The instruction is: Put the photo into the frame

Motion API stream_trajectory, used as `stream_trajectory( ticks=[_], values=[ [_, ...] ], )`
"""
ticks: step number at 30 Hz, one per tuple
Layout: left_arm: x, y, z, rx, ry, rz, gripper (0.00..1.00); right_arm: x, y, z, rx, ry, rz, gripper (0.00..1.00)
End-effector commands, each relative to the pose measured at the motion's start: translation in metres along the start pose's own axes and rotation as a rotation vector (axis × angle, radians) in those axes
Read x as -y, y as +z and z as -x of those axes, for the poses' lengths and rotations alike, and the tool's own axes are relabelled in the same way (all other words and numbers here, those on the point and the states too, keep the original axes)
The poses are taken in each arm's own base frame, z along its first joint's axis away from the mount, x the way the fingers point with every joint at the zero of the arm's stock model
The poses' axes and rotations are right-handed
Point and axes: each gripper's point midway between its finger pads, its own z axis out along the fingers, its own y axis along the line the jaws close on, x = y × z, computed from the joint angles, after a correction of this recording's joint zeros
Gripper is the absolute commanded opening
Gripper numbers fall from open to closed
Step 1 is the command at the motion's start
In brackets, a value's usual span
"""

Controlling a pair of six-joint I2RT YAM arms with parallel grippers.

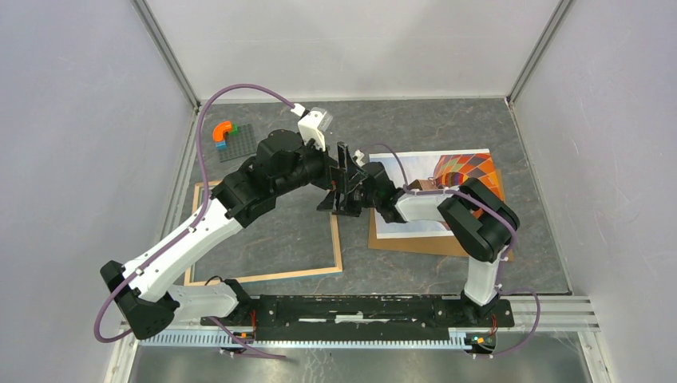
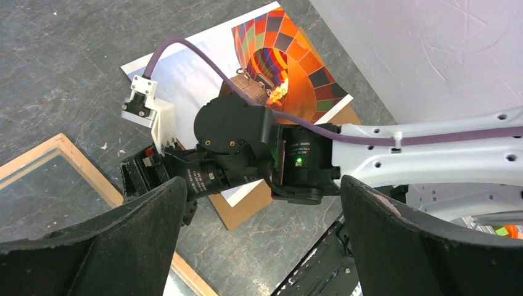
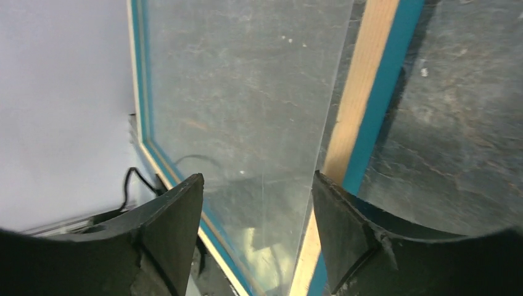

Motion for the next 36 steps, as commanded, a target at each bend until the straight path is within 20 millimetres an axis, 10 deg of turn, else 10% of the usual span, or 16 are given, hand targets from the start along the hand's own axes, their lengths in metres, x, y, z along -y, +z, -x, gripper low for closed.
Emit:
stream_trajectory(
  ticks=[1, 14, 22, 36],
  values=[
    [0.004, -0.001, 0.008, 0.030, 0.025, -0.022, 1.00, 0.004, -0.017, 0.011, 0.017, -0.171, -0.150, 0.75],
    [0.000, 0.003, 0.005, 0.022, 0.016, -0.006, 1.00, 0.099, -0.164, 0.052, 0.121, -0.646, -0.770, 0.87],
    [-0.006, 0.010, -0.002, 0.010, 0.003, 0.017, 1.00, 0.017, -0.094, -0.003, 0.124, -0.380, -0.081, 0.73],
    [-0.002, 0.009, -0.001, 0.007, 0.005, -0.001, 1.00, -0.009, -0.033, -0.027, 0.026, -0.312, -0.004, 0.41]
  ],
)
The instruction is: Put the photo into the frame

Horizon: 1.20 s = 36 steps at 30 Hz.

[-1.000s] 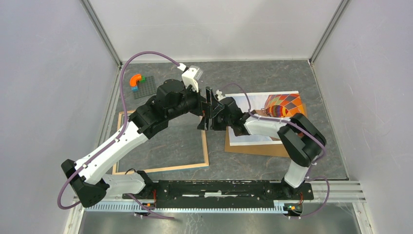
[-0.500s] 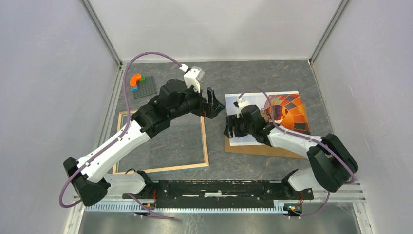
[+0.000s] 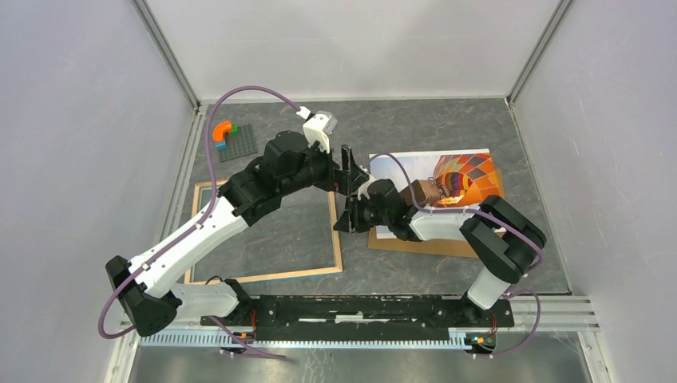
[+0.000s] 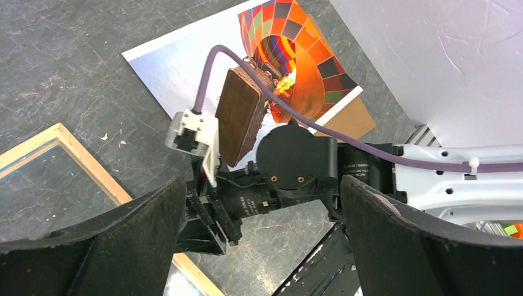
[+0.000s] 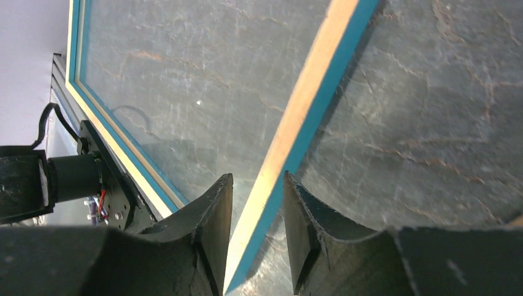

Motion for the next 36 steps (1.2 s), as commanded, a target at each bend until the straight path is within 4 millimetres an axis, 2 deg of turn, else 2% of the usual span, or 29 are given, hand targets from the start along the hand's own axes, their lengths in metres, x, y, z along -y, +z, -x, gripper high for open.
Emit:
stream_trajectory(
  ticks=[1, 4, 15, 18, 21, 27, 30, 33, 35, 36],
  values=[
    [0.005, -0.003, 0.013, 0.045, 0.007, -0.021, 1.00, -0.026, 0.015, 0.023, 0.046, -0.013, 0.072, 0.40],
    [0.007, -0.003, 0.013, 0.043, 0.006, -0.028, 1.00, -0.027, 0.020, 0.023, 0.042, -0.016, 0.065, 0.33],
    [0.009, -0.008, 0.017, 0.058, 0.009, -0.037, 1.00, -0.010, 0.037, 0.008, -0.006, 0.011, 0.002, 0.34],
    [0.009, -0.008, 0.017, 0.060, 0.009, -0.035, 1.00, -0.017, 0.041, 0.002, -0.020, 0.023, 0.028, 0.35],
    [0.009, -0.008, 0.017, 0.059, 0.009, -0.036, 1.00, -0.028, 0.037, 0.003, -0.004, 0.034, 0.063, 0.35],
    [0.009, -0.008, 0.017, 0.058, 0.009, -0.036, 1.00, -0.029, 0.025, 0.013, 0.036, 0.001, 0.036, 0.40],
    [0.009, -0.009, 0.017, 0.059, 0.011, -0.035, 1.00, -0.026, 0.011, 0.026, 0.059, -0.073, -0.017, 0.47],
    [0.007, -0.010, 0.019, 0.069, 0.016, -0.027, 1.00, -0.015, -0.018, 0.045, 0.107, -0.161, -0.075, 0.61],
    [0.005, -0.011, 0.020, 0.075, 0.020, -0.014, 1.00, 0.008, -0.044, 0.054, 0.127, -0.237, -0.187, 0.70],
    [0.004, -0.011, 0.020, 0.077, 0.020, -0.011, 1.00, 0.030, -0.059, 0.057, 0.129, -0.270, -0.305, 0.73]
  ],
)
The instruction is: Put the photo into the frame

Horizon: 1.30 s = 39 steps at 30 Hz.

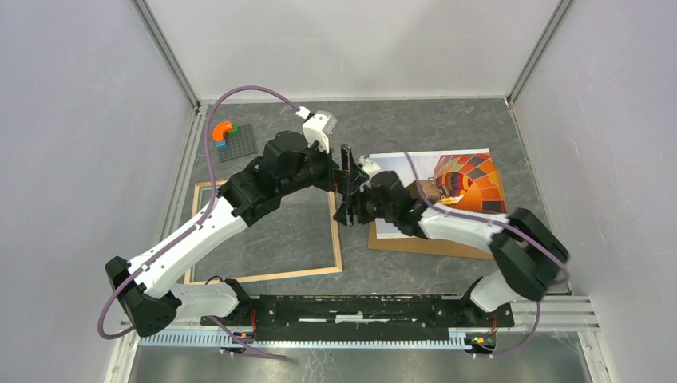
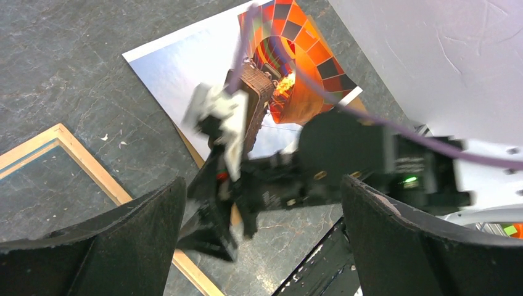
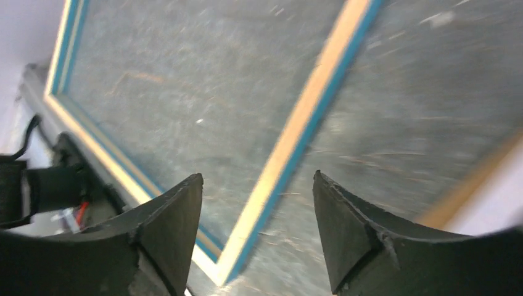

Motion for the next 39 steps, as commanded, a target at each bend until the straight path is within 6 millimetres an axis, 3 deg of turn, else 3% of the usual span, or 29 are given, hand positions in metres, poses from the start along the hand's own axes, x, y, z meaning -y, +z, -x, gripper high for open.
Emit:
stream_trajectory(
  ticks=[1, 3, 6, 9, 13, 17, 22, 27, 35, 39],
  values=[
    [0.004, -0.011, 0.020, 0.077, 0.020, -0.008, 1.00, 0.079, -0.067, 0.030, 0.066, -0.228, -0.406, 0.78],
    [0.002, -0.009, 0.018, 0.072, 0.015, -0.001, 1.00, 0.129, -0.112, 0.032, 0.053, -0.288, -0.705, 0.82],
    [-0.003, 0.004, 0.007, 0.033, -0.005, 0.014, 1.00, 0.185, -0.172, 0.021, 0.004, -0.288, -1.019, 0.84],
    [-0.005, 0.027, -0.017, -0.054, -0.047, 0.010, 1.00, 0.214, -0.192, 0.006, 0.028, -0.183, -1.016, 0.86],
    [-0.012, 0.063, -0.058, -0.190, -0.123, 0.007, 1.00, 0.226, -0.189, -0.006, 0.133, -0.069, -0.842, 0.89],
    [-0.030, 0.098, -0.089, -0.266, -0.220, 0.026, 1.00, 0.236, -0.183, -0.017, 0.160, 0.013, -0.727, 0.89],
    [-0.058, 0.135, -0.089, -0.217, -0.397, 0.051, 1.00, 0.241, -0.174, -0.036, 0.159, 0.097, -0.628, 0.86],
    [-0.083, 0.176, -0.083, -0.126, -0.453, 0.110, 1.00, 0.244, -0.169, -0.053, 0.152, 0.151, -0.592, 0.85],
    [-0.133, 0.251, -0.091, -0.029, -0.621, 0.204, 1.00, 0.245, -0.167, -0.057, 0.146, 0.180, -0.565, 0.83],
    [-0.160, 0.265, -0.089, 0.033, -0.606, 0.315, 1.00, 0.245, -0.166, -0.058, 0.145, 0.185, -0.552, 0.83]
  ],
)
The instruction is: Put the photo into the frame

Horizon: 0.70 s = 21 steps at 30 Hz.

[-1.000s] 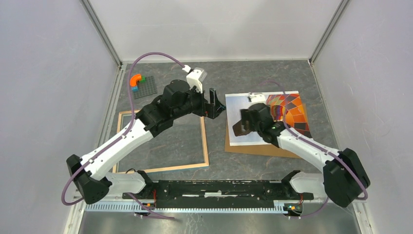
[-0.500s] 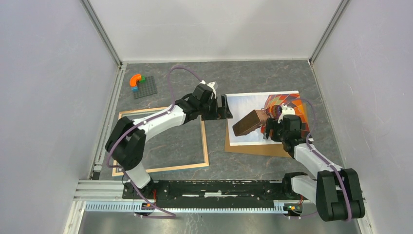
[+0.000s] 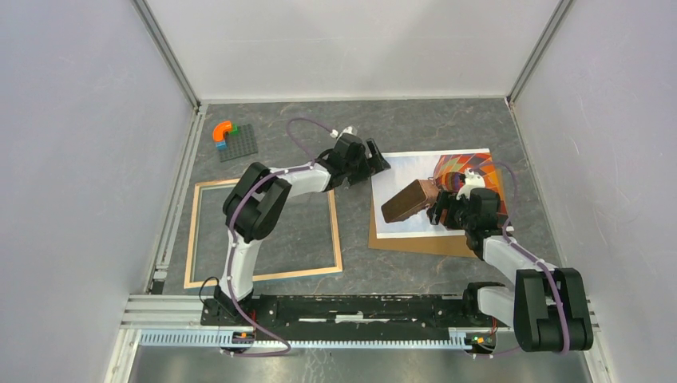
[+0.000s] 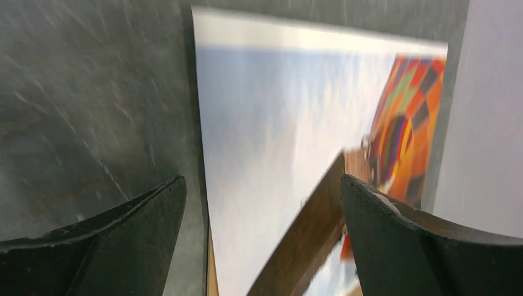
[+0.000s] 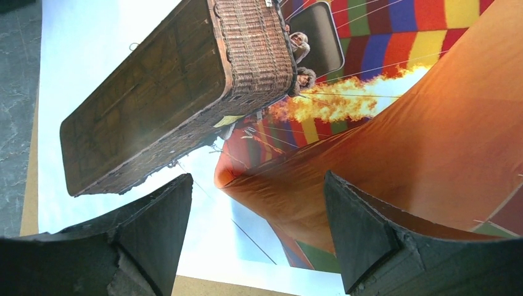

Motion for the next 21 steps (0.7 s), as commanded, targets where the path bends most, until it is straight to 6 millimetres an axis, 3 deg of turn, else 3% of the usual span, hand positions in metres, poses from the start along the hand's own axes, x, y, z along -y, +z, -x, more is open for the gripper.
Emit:
stream_trajectory(
  ticks=[1, 5, 17, 21],
  values=[
    [0.013, 0.012, 0.052, 0.198, -0.061, 0.012, 1.00, -0.002, -0.004, -0.043, -0.138, 0.056, 0.027, 0.83],
    [0.016, 0.031, 0.046, 0.142, -0.114, -0.046, 1.00, -0.005, -0.003, -0.043, -0.137, 0.062, 0.043, 0.83],
    [0.021, 0.028, 0.053, 0.097, -0.271, -0.167, 0.98, -0.010, -0.003, -0.042, -0.136, 0.060, 0.071, 0.82],
    [0.032, 0.025, 0.051, 0.083, -0.293, -0.241, 0.91, -0.011, -0.003, -0.042, -0.139, 0.061, 0.079, 0.82]
  ],
)
